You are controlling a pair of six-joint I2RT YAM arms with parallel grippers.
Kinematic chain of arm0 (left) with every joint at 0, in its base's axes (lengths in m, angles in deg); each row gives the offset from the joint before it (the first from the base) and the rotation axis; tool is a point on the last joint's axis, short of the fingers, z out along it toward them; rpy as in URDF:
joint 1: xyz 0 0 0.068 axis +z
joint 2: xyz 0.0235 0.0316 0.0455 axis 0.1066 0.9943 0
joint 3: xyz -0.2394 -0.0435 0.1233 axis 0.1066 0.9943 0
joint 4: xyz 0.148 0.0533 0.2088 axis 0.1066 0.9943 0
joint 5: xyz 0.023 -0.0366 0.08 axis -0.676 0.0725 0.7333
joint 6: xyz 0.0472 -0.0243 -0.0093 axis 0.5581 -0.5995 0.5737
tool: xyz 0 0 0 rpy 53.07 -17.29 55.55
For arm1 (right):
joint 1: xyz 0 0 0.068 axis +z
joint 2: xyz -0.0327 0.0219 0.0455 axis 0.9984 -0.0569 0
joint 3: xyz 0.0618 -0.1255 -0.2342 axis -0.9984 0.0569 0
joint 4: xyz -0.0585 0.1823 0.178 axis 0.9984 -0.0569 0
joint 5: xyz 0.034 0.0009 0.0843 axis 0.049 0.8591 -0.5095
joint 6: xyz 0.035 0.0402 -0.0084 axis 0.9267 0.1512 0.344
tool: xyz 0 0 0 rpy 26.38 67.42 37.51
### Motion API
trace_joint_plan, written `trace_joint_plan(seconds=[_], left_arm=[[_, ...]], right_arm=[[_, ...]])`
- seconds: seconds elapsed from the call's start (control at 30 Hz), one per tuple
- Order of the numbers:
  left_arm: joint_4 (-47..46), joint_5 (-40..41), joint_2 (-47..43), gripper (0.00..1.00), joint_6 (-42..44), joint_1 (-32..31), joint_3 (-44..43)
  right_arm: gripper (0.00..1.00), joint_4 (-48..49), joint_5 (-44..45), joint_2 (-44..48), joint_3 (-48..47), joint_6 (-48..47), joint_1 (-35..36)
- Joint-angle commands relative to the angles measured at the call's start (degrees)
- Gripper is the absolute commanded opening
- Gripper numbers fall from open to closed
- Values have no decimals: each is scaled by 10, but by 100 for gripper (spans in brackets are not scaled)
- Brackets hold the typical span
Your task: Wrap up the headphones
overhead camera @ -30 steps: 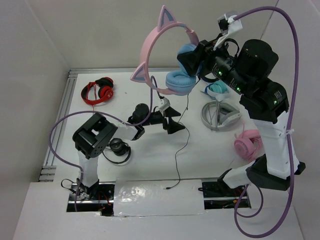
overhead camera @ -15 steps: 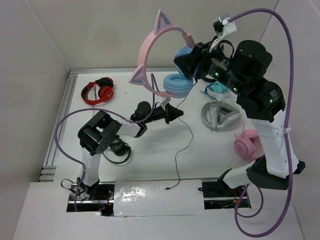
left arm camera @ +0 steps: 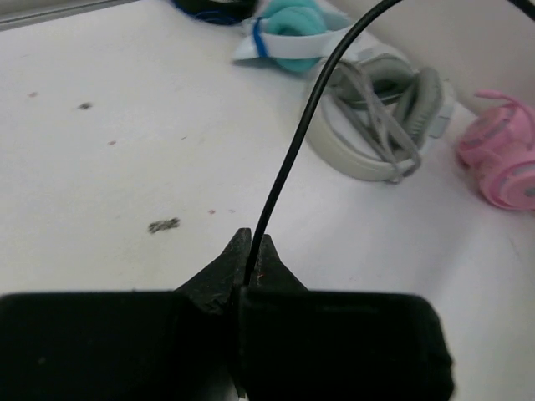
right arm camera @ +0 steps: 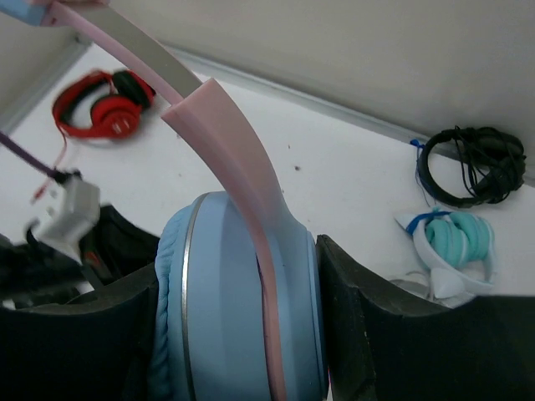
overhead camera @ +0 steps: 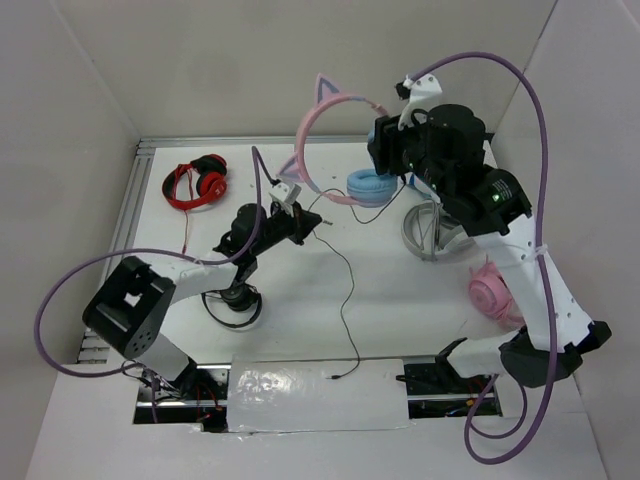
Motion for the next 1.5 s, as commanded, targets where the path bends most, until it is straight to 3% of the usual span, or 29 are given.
trace_joint_plan(seconds=[0.0, 0.07, 0.13, 0.3, 0.47, 0.67, 0.87, 0.93, 1.13, 1.33, 1.47], left_arm=[[143, 91, -45, 0, 30, 8, -16], [198, 82, -82, 0, 28, 21, -16], [220, 68, -108, 0, 29, 31, -4], [263, 70, -155, 0, 45, 46, -10], [359, 64, -133, 0, 29, 112, -108], [410, 10, -77, 0, 73, 147, -235], [420, -41, -77, 0, 94, 140, -278], [425, -34, -83, 0, 100, 131, -287], [457, 27, -115, 0, 125, 94, -293], [484, 45, -143, 0, 128, 72, -271], [497, 77, -144, 0, 121, 72, -252]], right_arm=[[0, 68, -18, 61, 43, -75, 3], [0, 98, 55, 73, 76, -61, -1], [0, 108, 58, 83, 111, -70, -16], [0, 80, -123, 106, 177, -193, -19], [0, 63, -186, 125, 264, -333, -11], [0, 22, -211, 88, 284, -392, 9], [0, -8, -81, -48, 206, -314, 28], [0, 3, -13, -88, 189, -297, 38], [0, 11, 156, -194, 69, -127, 25], [0, -22, 205, -247, -20, -15, 9], [0, -19, 178, -226, -24, 55, -32]])
